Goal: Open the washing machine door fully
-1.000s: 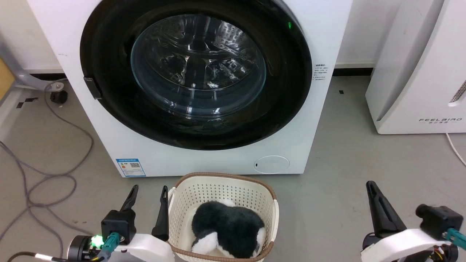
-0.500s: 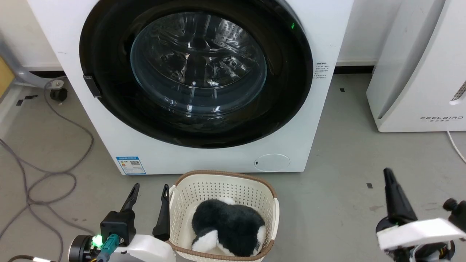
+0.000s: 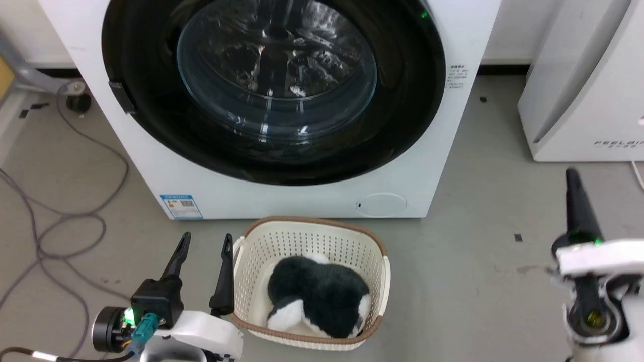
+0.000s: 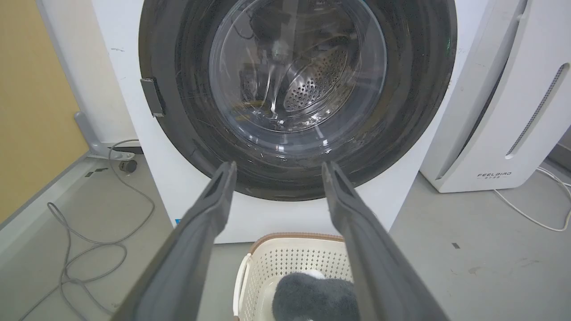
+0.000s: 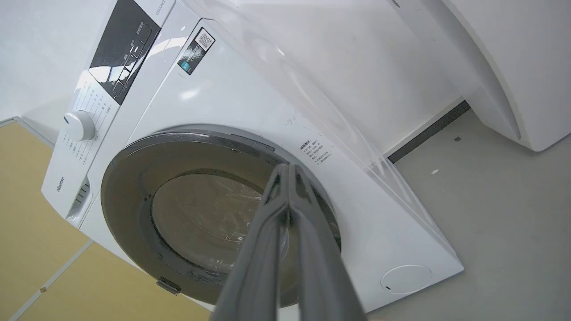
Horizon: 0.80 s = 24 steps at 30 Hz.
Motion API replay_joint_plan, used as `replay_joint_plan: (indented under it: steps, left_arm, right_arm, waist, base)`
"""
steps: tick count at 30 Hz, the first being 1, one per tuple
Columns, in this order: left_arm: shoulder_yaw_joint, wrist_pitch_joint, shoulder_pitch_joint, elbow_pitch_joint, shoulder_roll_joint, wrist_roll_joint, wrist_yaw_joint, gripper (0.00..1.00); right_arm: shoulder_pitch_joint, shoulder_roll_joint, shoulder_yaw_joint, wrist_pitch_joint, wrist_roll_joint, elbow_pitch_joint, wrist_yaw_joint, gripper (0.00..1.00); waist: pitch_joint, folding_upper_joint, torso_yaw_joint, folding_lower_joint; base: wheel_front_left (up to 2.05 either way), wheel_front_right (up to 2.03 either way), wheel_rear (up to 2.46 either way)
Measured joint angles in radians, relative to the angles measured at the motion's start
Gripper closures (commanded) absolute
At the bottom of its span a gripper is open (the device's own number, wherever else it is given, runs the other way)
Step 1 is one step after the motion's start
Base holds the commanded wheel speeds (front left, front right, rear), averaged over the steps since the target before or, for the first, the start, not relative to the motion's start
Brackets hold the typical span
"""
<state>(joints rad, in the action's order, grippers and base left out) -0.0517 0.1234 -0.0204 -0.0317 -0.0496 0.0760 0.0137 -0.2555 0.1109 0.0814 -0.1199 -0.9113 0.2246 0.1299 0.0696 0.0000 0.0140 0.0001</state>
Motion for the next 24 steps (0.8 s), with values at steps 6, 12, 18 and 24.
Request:
replay_joint_plan:
  steps: [6, 12, 18, 24]
  left_arm:
    - [0.002, 0.014, -0.023, 0.024, 0.0, 0.01, 0.008, 0.0]
    - [0.002, 0.028, -0.045, 0.042, 0.0, 0.017, 0.017, 0.0]
    - [0.004, 0.038, -0.064, 0.061, 0.0, 0.025, 0.025, 0.0]
    - [0.005, 0.05, -0.082, 0.077, 0.0, 0.03, 0.033, 0.0]
  right_arm:
    - [-0.161, 0.063, -0.033, 0.005, -0.118, 0.1, 0.0, 1.0]
    - [-0.325, 0.121, -0.086, 0.029, -0.21, 0.208, 0.0, 1.0]
    - [-0.5, 0.164, -0.182, 0.103, -0.28, 0.332, 0.0, 1.0]
    - [-0.685, 0.177, -0.277, 0.183, -0.336, 0.463, 0.0, 1.0]
  waist:
    - [0.046, 0.0, 0.006, 0.0]
    - [0.085, 0.0, 0.009, 0.0001]
    - [0.124, 0.0, 0.012, 0.0001]
    - [0.164, 0.0, 0.014, 0.0001]
  base:
    - [0.0, 0.0, 0.0]
    - [0.0, 0.0, 0.0]
    - [0.0, 0.0, 0.0]
    - [0.0, 0.0, 0.0]
